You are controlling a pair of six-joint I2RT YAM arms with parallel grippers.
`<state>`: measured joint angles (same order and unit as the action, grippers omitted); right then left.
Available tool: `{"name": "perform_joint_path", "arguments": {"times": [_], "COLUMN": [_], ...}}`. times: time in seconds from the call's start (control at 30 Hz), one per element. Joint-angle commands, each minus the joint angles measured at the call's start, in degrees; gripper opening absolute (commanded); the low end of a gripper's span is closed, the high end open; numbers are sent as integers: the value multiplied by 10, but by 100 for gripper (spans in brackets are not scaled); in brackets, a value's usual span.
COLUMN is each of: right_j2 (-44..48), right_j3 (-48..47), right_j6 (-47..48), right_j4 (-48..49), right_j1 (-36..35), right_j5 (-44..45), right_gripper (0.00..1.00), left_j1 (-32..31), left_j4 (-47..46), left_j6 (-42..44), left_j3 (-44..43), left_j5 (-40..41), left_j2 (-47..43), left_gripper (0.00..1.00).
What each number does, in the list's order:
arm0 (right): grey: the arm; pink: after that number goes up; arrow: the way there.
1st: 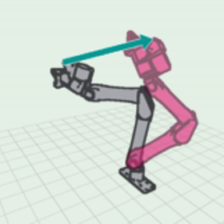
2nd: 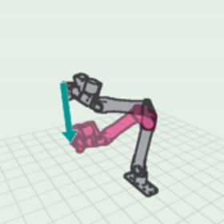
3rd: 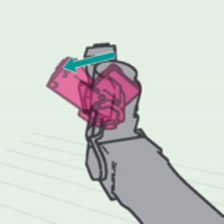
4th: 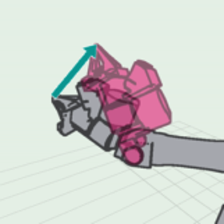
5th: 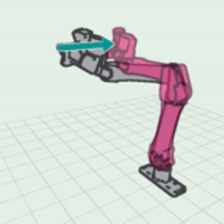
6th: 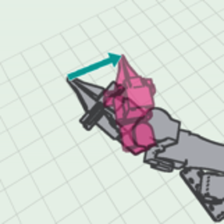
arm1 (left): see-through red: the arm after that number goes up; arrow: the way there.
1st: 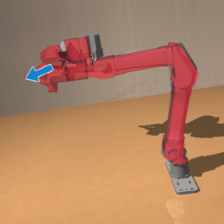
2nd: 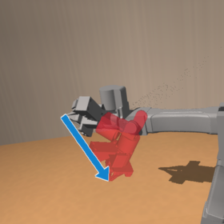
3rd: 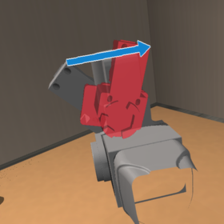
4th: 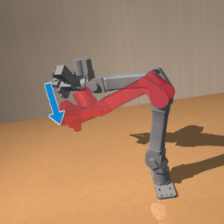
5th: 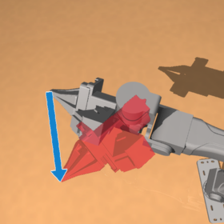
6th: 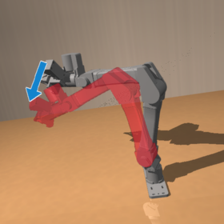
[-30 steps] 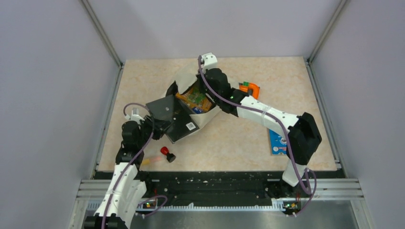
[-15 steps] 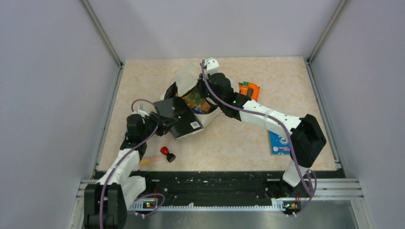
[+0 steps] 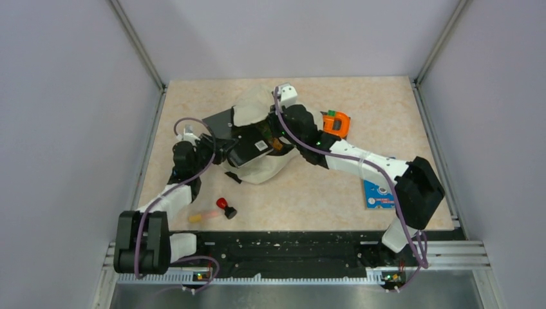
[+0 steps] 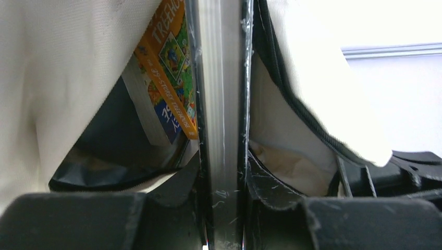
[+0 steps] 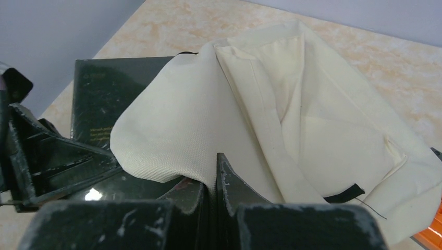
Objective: Pack the student bag
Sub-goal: Place the book in the student bag.
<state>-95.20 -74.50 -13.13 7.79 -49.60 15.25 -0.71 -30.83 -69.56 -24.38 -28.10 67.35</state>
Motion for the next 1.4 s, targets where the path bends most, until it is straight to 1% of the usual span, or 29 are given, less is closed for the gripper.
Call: {"name": "perform_joint_path", "arguments": {"times": [0.0,0.17,0.3,0.47,0.53,0.6,0.63,0.7,0.73,0.77,0.8,0.83,0.93,1.0,1.17,1.3,1.37], "right_j2": [31,19,13,5,3,1,0,-1,0,0,0,1,11,16,21,22,22], "right_j3": [-21,-36,-46,-49,-51,-51,-52,-53,-54,-53,-54,-54,-44,-36,-28,-27,-25], "right_j6": [-2,17,53,66,70,76,79,84,86,87,88,89,84,81,79,77,76], "right_j4": [47,46,43,39,38,38,37,36,35,35,34,33,36,42,42,41,42], "right_j1": [-13,-25,-41,-44,-44,-44,-44,-44,-44,-44,-44,-44,-44,-44,-44,-44,-44], "right_j5": [-7,4,37,42,44,48,49,50,51,52,53,53,52,51,53,50,47], "right_gripper": [0,0,0,0,0,0,0,0,0,0,0,0,0,0,0,0,0], "left_j1": [-20,-67,-112,-152,-163,-168,-168,-168,-168,-168,-168,-168,-167,-167,-167,-168,-168], "left_j4": [-194,-234,-221,-216,-215,-192,-175,-122,-87,-52,-27,-15,8,35,82,79,77], "left_j6": [-22,-19,-12,6,21,35,42,68,82,94,105,116,142,158,174,164,162], "left_j3": [-50,-78,-112,-150,-163,-177,-190,-206,-211,-213,-210,-203,-188,-189,-179,-144,-138], "left_j5": [40,105,162,225,242,243,235,222,226,234,243,251,250,245,229,251,250], "left_j2": [49,118,167,225,243,261,265,265,259,251,243,233,211,201,183,161,163], "left_gripper": [0,0,0,0,0,0,4,19,29,35,39,46,57,61,65,65,60]}}
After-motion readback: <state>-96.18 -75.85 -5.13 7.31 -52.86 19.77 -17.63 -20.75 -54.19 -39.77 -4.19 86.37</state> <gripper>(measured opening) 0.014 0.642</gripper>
